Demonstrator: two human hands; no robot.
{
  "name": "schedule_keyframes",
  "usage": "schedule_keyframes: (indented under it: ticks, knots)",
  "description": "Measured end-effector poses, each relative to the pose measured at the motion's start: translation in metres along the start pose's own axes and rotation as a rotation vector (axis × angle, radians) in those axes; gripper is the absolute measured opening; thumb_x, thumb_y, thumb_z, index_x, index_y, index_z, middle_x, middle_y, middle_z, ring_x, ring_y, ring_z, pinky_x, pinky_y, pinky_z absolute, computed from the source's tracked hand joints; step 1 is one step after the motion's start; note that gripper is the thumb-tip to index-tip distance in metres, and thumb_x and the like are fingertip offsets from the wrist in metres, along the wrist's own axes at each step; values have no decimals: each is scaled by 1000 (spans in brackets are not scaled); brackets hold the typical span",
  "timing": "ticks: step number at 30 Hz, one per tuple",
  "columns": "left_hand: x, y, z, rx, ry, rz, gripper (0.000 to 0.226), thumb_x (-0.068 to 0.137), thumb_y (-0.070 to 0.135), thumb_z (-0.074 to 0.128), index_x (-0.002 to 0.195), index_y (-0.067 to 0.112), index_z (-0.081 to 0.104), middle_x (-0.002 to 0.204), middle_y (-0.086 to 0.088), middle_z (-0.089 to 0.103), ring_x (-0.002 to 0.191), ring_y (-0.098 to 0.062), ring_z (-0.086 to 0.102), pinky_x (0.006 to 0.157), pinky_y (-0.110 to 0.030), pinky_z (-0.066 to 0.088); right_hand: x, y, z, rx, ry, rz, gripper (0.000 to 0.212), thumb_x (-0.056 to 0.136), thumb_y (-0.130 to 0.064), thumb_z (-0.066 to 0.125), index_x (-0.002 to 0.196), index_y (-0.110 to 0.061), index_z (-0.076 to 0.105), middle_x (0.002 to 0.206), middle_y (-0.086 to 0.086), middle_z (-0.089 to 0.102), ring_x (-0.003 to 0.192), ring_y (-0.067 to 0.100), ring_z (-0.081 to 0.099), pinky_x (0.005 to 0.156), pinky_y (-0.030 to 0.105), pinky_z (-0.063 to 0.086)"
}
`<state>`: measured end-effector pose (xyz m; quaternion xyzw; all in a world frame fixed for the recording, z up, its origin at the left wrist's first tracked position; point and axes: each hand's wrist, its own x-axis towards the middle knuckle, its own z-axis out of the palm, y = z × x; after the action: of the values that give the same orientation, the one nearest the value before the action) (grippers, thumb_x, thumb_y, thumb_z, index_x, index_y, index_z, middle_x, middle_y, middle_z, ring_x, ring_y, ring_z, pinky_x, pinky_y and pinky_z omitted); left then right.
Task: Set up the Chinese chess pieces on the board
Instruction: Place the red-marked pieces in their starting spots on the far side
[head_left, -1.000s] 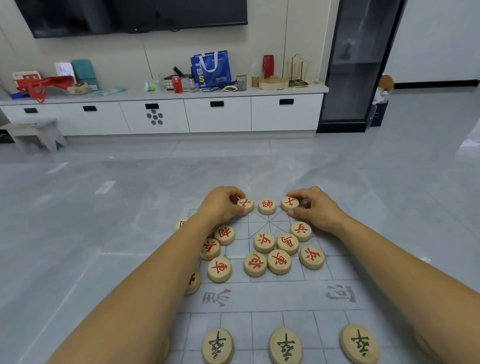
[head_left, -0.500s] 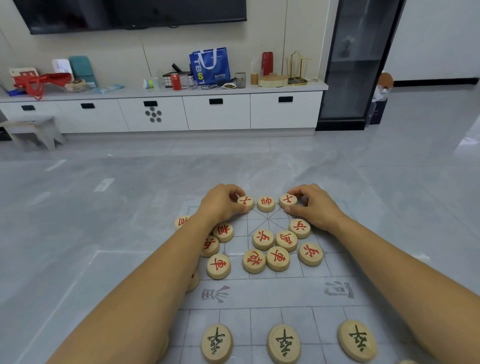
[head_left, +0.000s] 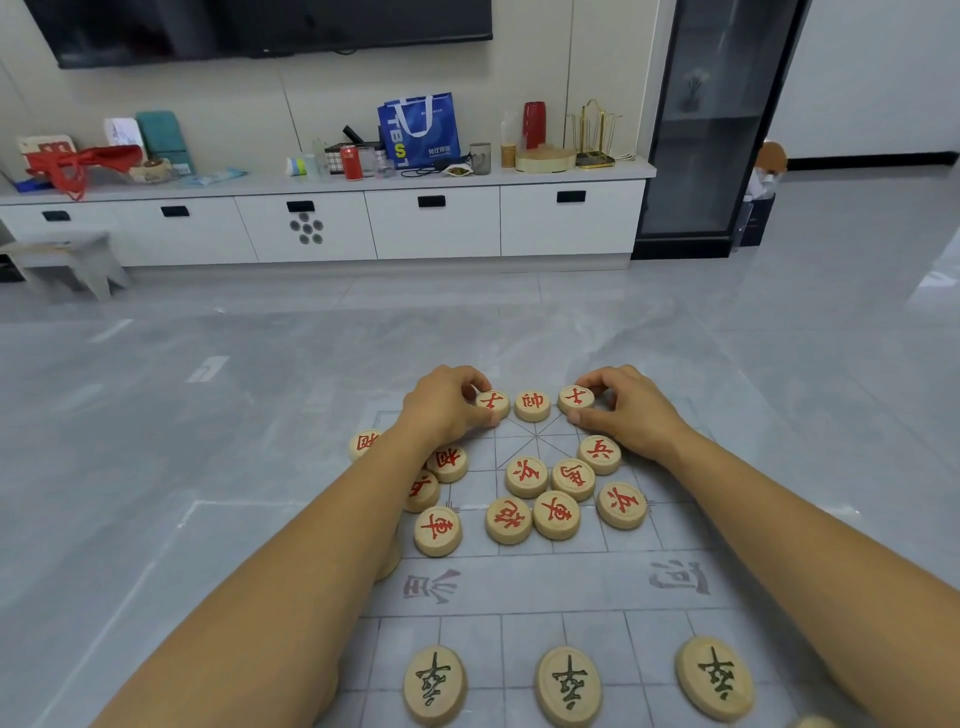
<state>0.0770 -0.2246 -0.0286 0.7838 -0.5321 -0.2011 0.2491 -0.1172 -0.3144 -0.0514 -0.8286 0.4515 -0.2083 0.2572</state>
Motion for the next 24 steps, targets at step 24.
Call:
schedule_keyframes:
  ticks: [24]
  knots:
    - [-58, -70, -65, -185, 85, -10, 14, 82, 14, 67, 93, 21, 65, 98, 1, 61, 94, -15, 56, 79, -24, 43, -17, -3, -19, 614, 153, 119, 15, 91, -13, 49, 89, -21, 61, 101, 4, 63, 87, 15, 54, 67, 21, 40]
